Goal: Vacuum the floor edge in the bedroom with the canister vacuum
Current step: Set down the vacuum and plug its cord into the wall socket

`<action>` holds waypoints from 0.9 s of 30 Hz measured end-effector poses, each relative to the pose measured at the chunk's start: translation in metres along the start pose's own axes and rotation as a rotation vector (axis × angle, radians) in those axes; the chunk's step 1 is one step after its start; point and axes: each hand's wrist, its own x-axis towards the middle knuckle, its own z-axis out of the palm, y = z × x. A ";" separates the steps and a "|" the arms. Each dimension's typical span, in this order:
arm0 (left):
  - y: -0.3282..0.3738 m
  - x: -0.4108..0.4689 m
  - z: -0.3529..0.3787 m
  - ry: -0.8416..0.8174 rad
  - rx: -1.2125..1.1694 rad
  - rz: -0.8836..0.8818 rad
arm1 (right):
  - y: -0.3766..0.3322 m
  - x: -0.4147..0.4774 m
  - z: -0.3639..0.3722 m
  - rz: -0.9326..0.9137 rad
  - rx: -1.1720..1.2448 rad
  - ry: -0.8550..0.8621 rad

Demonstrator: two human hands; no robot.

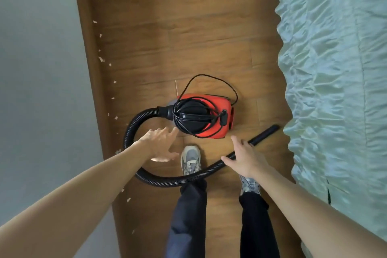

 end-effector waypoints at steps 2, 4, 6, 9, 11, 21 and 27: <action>-0.003 0.015 0.003 0.027 -0.018 0.016 | 0.001 0.012 0.009 0.002 0.006 0.002; -0.006 0.028 0.004 0.061 -0.049 0.024 | 0.000 0.023 0.015 0.008 0.024 -0.002; -0.009 0.040 0.005 0.104 -0.054 0.027 | 0.001 0.035 0.020 0.013 0.054 -0.004; -0.011 0.055 0.005 0.126 -0.019 0.012 | 0.001 0.053 0.024 0.016 0.143 0.015; -0.013 0.065 0.007 0.131 -0.004 -0.019 | 0.001 0.067 0.025 0.015 0.225 0.044; -0.021 0.097 0.025 0.269 0.008 -0.099 | -0.021 0.146 0.008 0.485 1.325 0.180; -0.031 0.110 0.030 0.382 0.036 -0.101 | -0.023 0.173 0.006 0.579 1.376 0.181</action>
